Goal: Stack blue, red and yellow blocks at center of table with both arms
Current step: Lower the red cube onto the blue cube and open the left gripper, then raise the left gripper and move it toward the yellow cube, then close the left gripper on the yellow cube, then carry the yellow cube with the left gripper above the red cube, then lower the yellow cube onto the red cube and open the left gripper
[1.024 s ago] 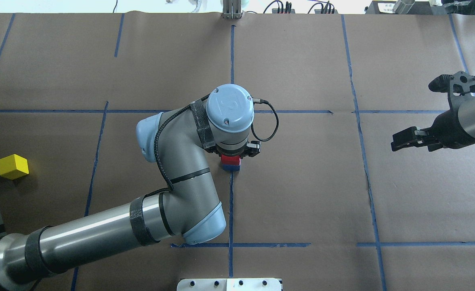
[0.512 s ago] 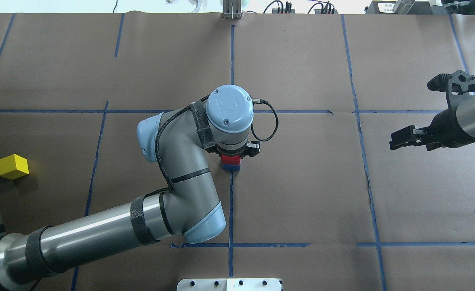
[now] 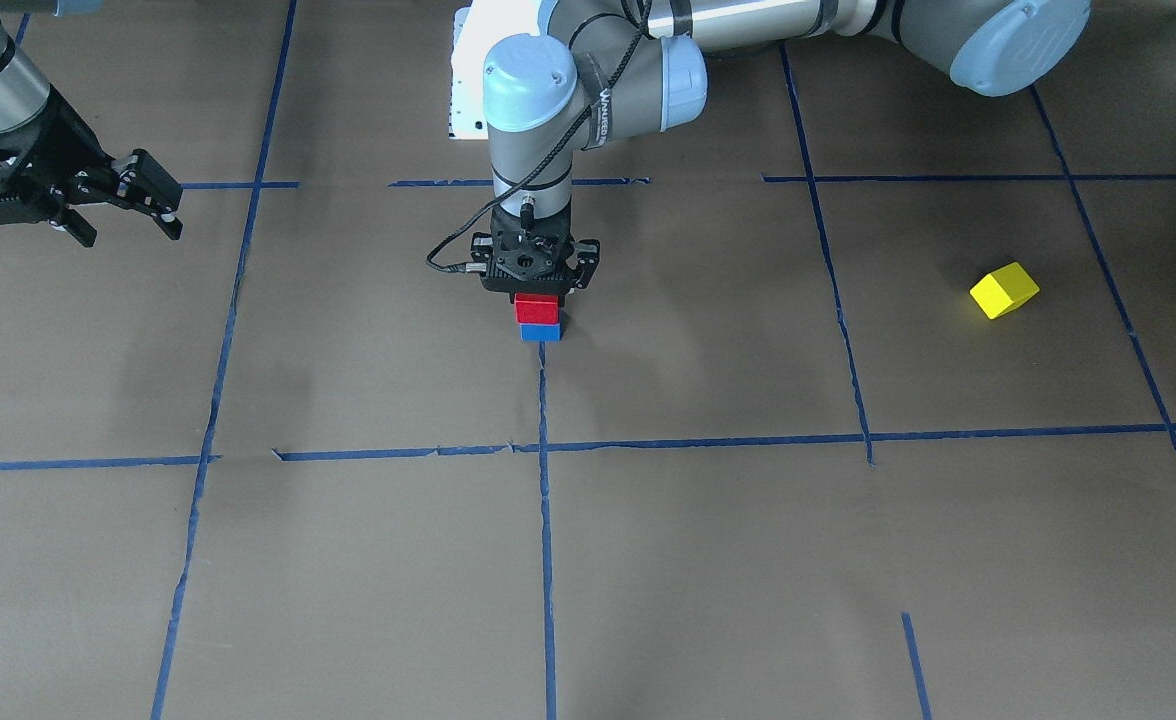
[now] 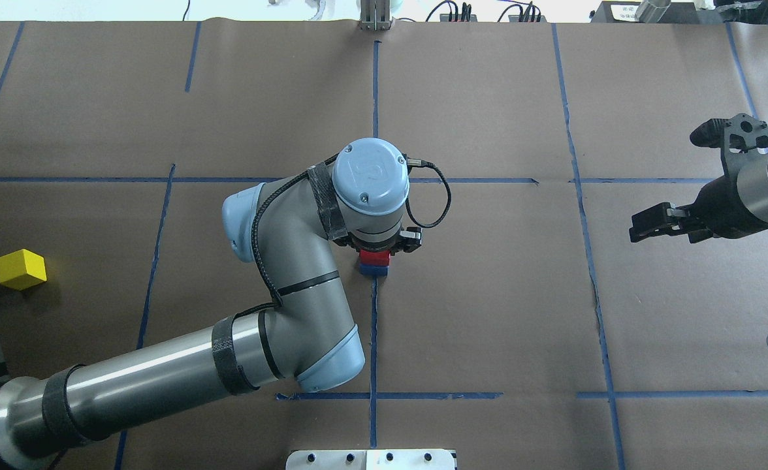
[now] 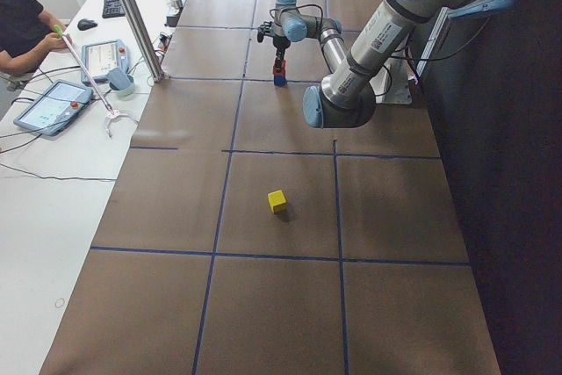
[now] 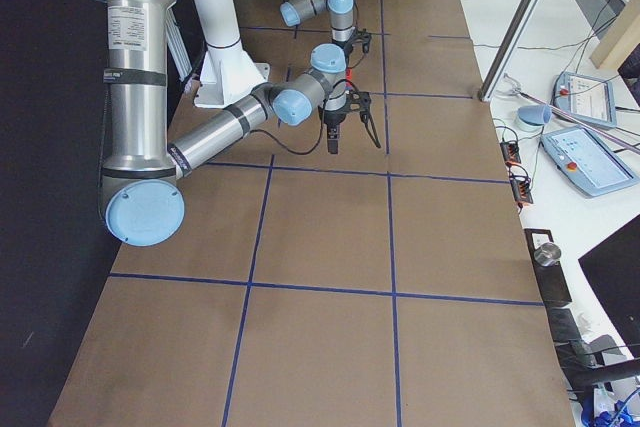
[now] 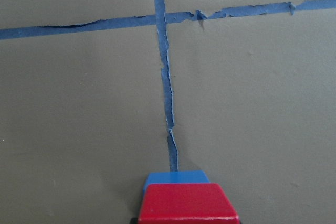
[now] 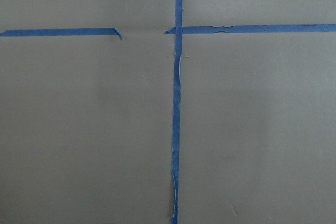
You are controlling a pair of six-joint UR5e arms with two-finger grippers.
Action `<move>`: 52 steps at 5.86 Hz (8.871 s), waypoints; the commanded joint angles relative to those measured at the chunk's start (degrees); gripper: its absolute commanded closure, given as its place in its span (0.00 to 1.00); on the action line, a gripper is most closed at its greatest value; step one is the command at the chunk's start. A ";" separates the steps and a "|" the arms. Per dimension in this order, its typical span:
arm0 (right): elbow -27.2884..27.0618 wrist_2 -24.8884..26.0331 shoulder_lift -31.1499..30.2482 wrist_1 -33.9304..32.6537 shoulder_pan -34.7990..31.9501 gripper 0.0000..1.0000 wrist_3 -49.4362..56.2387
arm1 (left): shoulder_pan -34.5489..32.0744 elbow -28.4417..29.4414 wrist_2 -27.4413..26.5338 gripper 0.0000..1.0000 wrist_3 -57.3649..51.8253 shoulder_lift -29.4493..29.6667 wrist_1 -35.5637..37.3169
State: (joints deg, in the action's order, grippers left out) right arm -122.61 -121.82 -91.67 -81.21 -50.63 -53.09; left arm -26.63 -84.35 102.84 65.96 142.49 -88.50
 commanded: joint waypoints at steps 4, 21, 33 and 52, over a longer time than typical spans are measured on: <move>0.00 -0.09 0.00 0.35 0.00 0.00 -0.09 | 0.09 -0.20 -0.01 0.68 0.13 -0.29 0.08; -1.40 -0.79 -0.96 0.44 -0.88 0.00 0.44 | -33.93 -16.75 29.70 0.00 -19.34 -52.83 -6.74; -4.39 -0.79 -1.14 0.26 -0.88 0.00 -0.18 | -31.38 -2.57 36.82 0.91 -7.51 -53.02 -27.61; 2.81 -6.68 -6.41 0.26 -18.90 0.00 24.70 | -6.59 2.00 16.61 1.00 -3.03 3.93 8.69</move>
State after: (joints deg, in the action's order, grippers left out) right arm -119.94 -128.50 -98.15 -81.01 -69.53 -28.39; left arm -33.23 -82.28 119.44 62.94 146.75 -79.79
